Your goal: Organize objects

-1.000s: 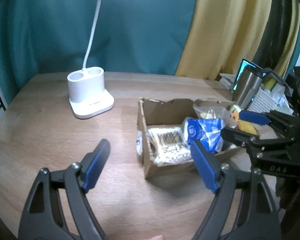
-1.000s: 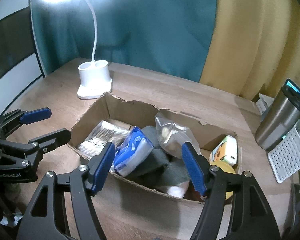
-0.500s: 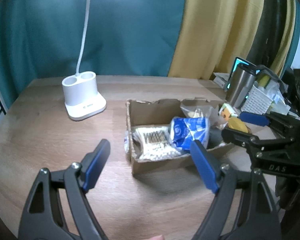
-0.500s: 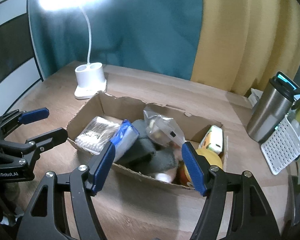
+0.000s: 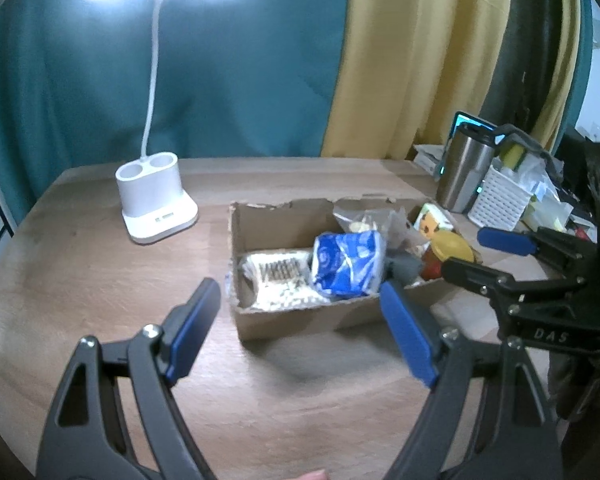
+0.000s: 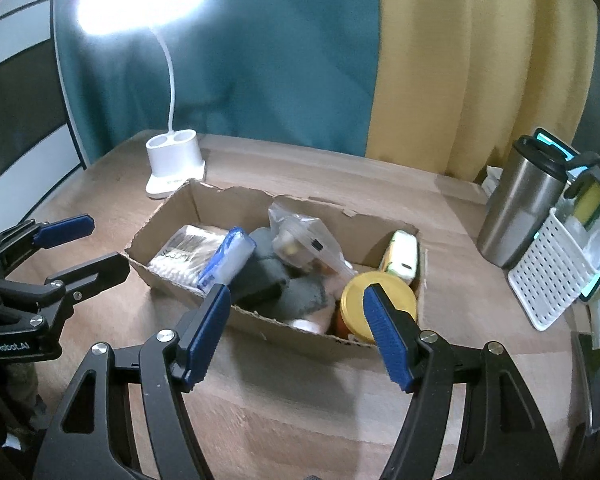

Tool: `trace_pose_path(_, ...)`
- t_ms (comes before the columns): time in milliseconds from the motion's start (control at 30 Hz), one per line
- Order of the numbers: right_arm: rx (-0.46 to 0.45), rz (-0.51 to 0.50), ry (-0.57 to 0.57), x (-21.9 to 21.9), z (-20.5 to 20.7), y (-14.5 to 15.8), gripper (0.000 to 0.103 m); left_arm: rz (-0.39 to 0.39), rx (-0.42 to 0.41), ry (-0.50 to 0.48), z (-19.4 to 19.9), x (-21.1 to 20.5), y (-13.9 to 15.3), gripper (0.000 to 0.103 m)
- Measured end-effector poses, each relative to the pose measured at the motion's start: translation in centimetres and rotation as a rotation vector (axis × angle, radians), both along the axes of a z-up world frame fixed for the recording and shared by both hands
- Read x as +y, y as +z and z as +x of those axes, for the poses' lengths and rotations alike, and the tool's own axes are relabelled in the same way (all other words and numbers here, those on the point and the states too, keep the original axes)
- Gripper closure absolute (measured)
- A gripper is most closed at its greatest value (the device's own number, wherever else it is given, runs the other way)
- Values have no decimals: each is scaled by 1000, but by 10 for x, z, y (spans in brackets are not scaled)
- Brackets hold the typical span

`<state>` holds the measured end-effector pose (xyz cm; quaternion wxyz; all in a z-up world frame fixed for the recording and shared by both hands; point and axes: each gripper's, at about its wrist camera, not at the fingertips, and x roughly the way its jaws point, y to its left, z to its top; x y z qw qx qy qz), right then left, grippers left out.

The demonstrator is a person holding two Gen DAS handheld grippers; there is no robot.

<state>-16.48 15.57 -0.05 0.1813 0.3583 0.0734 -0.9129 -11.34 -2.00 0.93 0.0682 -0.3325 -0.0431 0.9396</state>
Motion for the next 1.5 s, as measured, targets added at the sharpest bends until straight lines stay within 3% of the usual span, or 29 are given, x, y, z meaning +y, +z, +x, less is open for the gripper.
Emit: trace_pose_path(1500,-1,-34,-36,35,41,-2,31,-24,-11,6,28,27,2,19)
